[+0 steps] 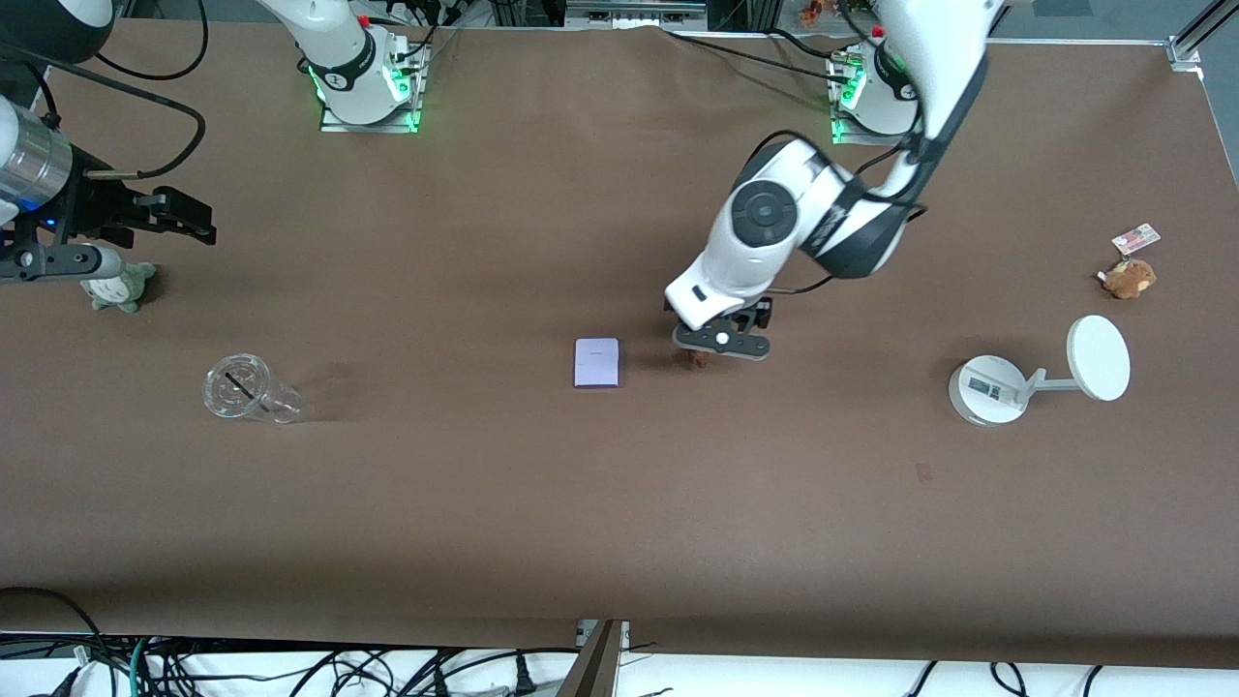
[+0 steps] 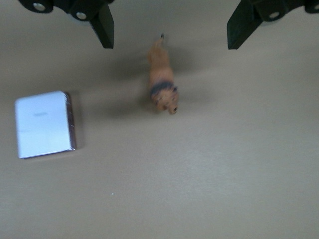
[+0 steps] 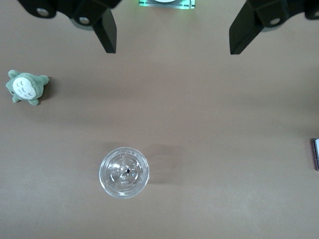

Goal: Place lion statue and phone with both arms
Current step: 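Close the left gripper on the lion statue and lift it, then carry the lion toward the white lamp while the right gripper reaches the phone, then set the lion beside the lamp base while the right gripper grasps the phone, then carry the lavender phone with the right gripper toward the glass cup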

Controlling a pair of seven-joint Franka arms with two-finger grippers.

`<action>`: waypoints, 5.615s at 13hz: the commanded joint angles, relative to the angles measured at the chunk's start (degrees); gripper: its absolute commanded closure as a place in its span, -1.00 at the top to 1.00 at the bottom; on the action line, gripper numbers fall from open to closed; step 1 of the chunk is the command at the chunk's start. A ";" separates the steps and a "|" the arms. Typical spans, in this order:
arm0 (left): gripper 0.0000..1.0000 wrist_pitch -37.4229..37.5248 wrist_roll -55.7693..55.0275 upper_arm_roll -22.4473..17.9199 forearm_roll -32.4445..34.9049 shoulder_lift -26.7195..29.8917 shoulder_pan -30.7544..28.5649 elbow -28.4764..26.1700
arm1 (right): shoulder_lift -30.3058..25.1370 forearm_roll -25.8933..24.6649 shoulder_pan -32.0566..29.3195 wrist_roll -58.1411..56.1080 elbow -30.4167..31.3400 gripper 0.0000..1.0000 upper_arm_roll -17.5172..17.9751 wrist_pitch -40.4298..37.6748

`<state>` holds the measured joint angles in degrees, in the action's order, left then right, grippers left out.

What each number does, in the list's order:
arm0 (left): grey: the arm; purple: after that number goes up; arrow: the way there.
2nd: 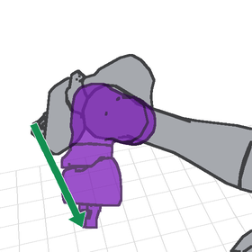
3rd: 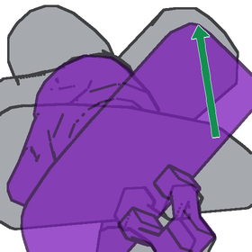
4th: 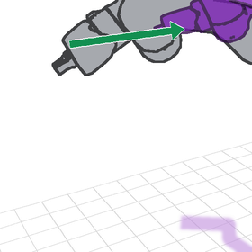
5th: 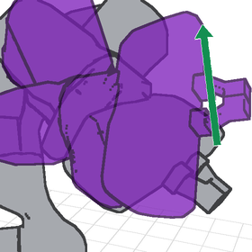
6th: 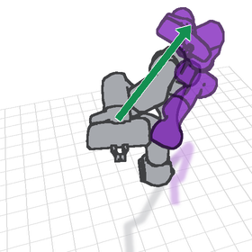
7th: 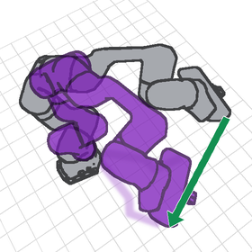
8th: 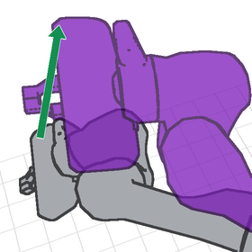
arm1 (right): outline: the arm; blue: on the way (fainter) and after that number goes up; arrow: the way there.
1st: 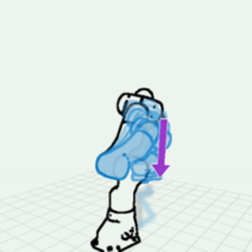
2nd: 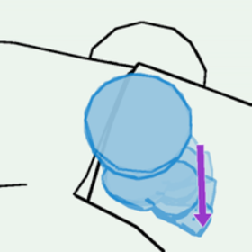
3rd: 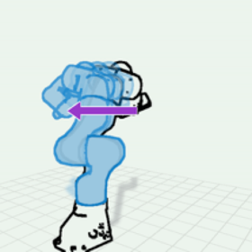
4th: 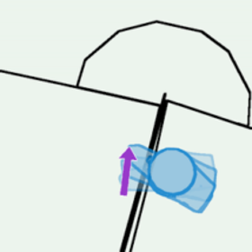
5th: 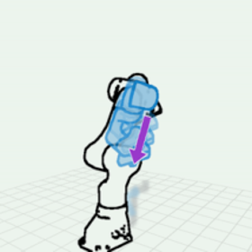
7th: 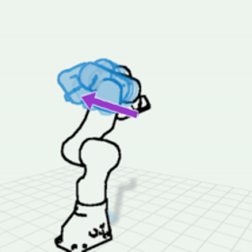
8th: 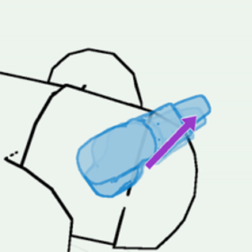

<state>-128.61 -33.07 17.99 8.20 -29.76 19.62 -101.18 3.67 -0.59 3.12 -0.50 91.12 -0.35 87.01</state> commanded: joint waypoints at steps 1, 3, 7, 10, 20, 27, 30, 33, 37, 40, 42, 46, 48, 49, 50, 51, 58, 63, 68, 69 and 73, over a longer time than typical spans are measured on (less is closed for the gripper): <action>1.00 -2.96 -6.03 -0.50 6.19 -3.72 1.91 0.72 | -0.07 0.95 -0.22 -0.65 -0.68 1.00 -0.18 -0.79; 1.00 -5.31 -7.87 -0.50 9.62 -6.35 2.01 0.64 | 0.02 1.03 -0.22 -0.64 -0.68 1.00 -0.18 -0.61; 0.69 -9.03 -8.76 -0.59 12.18 -8.47 1.66 0.81 | 0.02 1.03 -0.22 -0.56 -0.68 1.00 -0.18 -0.79; -0.49 -8.50 -8.76 -0.59 12.19 -8.65 1.39 0.64 | 0.02 1.03 -0.22 -0.64 -0.68 1.00 -0.18 -0.79; -0.82 7.92 -4.30 -0.24 9.90 3.21 -7.03 1.52 | 0.11 1.03 -0.13 -0.56 -0.68 1.00 -0.18 -0.79; -0.78 10.75 20.58 -0.24 9.81 4.80 -24.08 1.17 | 2.29 1.99 5.39 7.42 -0.77 0.99 0.87 2.89; -0.78 10.40 20.77 -0.32 9.81 2.43 -26.21 0.64 | 5.98 2.44 10.83 15.41 -0.77 0.99 0.87 8.07; -0.76 5.67 21.30 -0.32 9.99 -1.60 -30.16 0.03 | 11.51 2.44 17.25 23.68 -0.77 1.00 0.87 15.89; -0.73 -3.12 21.38 -0.32 10.08 -2.41 -32.18 -5.07 | 21.00 2.26 23.50 26.59 -0.95 0.99 0.78 27.30; -0.71 -3.84 21.47 -0.41 10.69 -3.28 -32.71 -5.34 | 28.64 2.09 26.84 28.62 -3.04 0.99 0.78 33.91; -0.69 -5.24 21.47 -0.50 10.78 -3.81 -33.23 -5.43 | 34.27 2.26 29.12 29.50 -7.34 0.99 0.79 35.85; 1.00 -5.07 21.47 -0.50 10.78 -4.08 -33.24 -5.43 | 43.33 1.74 33.25 34.77 -13.95 0.99 0.78 38.92; 1.00 -4.37 21.21 -0.32 10.69 -3.29 -33.06 -4.99 | 45.71 1.56 34.14 34.16 -14.04 0.99 0.78 43.57; 1.00 -2.71 21.12 -0.15 10.78 -2.07 -32.98 -4.55 | 46.50 1.47 34.49 33.72 -14.22 1.00 0.70 44.90; 1.00 -0.09 21.12 -0.06 10.69 -0.66 -32.45 -3.77 | 46.95 1.47 34.58 33.02 -14.39 1.00 0.70 45.61; 1.00 3.59 21.12 0.90 10.69 0.39 -32.36 -1.93 | 47.30 1.47 34.58 31.89 -14.39 1.00 0.78 46.66; 1.00 30.15 24.01 6.26 10.17 4.61 -32.45 15.73 | 50.82 1.47 36.69 32.40 -14.31 0.99 0.61 52.74; 1.00 43.23 27.18 6.36 6.49 7.70 -32.97 28.64 | 48.11 0.42 35.82 31.70 -14.31 -1.00 0.26 47.76; 1.00 43.90 29.47 -3.01 -1.24 15.76 -28.16 26.33 | 37.04 0.50 33.80 29.96 -13.87 -1.00 -6.23 24.48; 1.00 41.53 30.17 -6.53 -3.52 18.83 -26.31 21.86 | 35.19 0.51 33.27 26.11 -13.87 -1.00 -7.99 20.69; 1.00 30.20 31.49 -17.55 -4.43 28.16 -17.95 6.55 | 30.35 1.47 30.29 8.98 -12.11 -1.00 -14.94 14.43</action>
<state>-92.82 -2.86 3.11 4.92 -8.08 -0.52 -84.84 36.52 0.08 34.95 15.31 76.28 -13.63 103.21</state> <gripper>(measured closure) 0.000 0.154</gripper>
